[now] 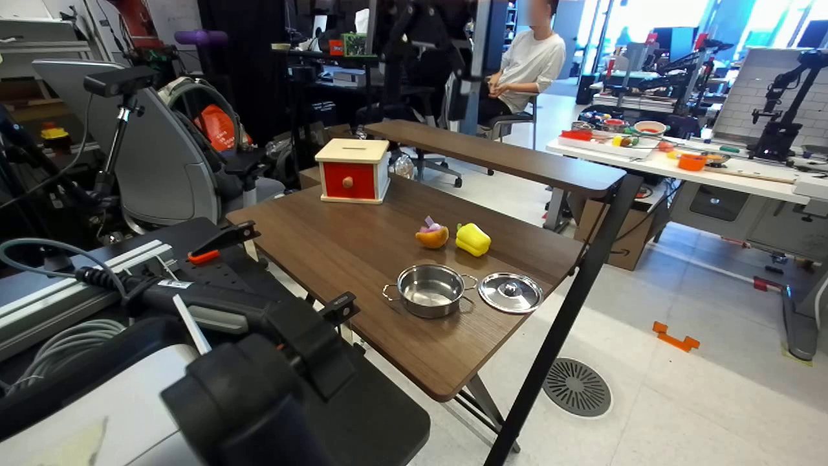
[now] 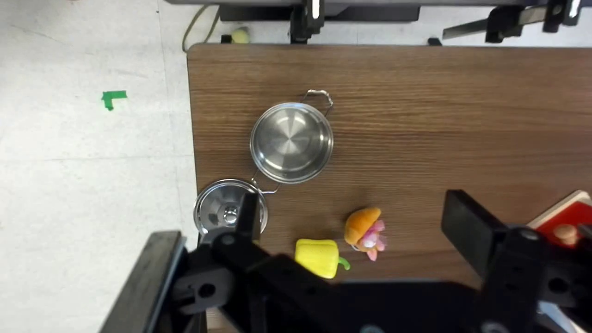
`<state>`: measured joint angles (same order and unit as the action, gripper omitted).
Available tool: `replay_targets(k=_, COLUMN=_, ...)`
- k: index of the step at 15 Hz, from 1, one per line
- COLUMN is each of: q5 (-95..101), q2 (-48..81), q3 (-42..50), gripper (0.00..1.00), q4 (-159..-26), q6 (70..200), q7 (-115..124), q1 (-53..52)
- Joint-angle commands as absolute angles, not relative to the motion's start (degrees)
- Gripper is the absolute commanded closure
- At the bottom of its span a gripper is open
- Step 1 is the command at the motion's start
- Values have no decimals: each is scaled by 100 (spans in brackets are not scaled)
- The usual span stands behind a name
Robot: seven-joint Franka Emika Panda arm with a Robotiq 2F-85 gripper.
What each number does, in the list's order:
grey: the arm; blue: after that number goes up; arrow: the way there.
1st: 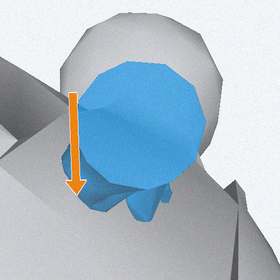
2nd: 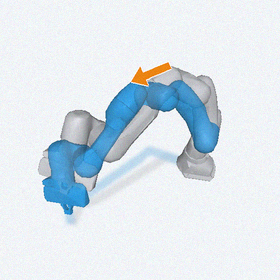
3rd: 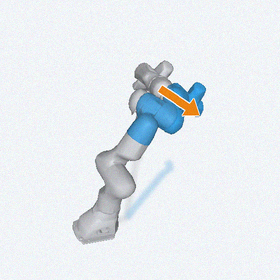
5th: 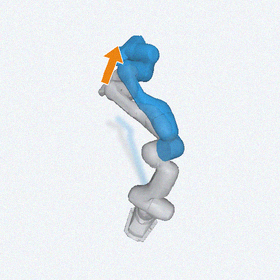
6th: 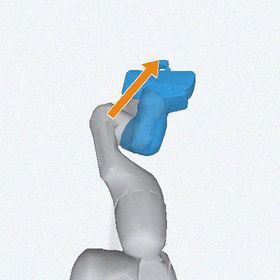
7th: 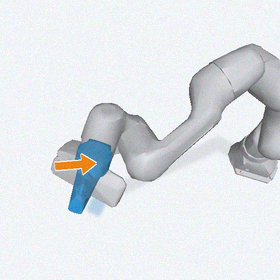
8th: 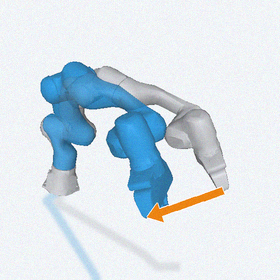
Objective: Put the silver lid on the silver pot
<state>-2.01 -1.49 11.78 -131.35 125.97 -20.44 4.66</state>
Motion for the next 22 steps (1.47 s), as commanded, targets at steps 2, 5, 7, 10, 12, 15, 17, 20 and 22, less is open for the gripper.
replay_targets(k=2, q5=-416, q2=813, q3=1051, gripper=0, q4=-12747, q6=13669, q7=-2105, q1=706)
replay_targets(k=5, q5=-470, q2=1384, q3=962, gripper=0, q4=-12578, q6=14353, q7=-2127, q1=870)
replay_targets(k=7, q5=-472, q2=1711, q3=885, gripper=0, q4=-12493, q6=14740, q7=-2138, q1=1003)
replay_targets(k=10, q5=-474, q2=2147, q3=760, gripper=0, q4=-12344, q6=15189, q7=-2116, q1=1219)
replay_targets(k=12, q5=-478, q2=2398, q3=659, gripper=0, q4=-12219, q6=15339, q7=-2118, q1=1367)
replay_targets(k=15, q5=-504, q2=2743, q3=469, gripper=0, q4=-12029, q6=15479, q7=-2154, q1=1572)
replay_targets(k=17, q5=-469, q2=2998, q3=393, gripper=0, q4=-11857, q6=15450, q7=-2125, q1=1672)
replay_targets(k=20, q5=-475, q2=3398, q3=265, gripper=0, q4=-11531, q6=15360, q7=-2137, q1=1823)
replay_targets(k=22, q5=-434, q2=3618, q3=230, gripper=0, q4=-11338, q6=15335, q7=-2103, q1=1876)
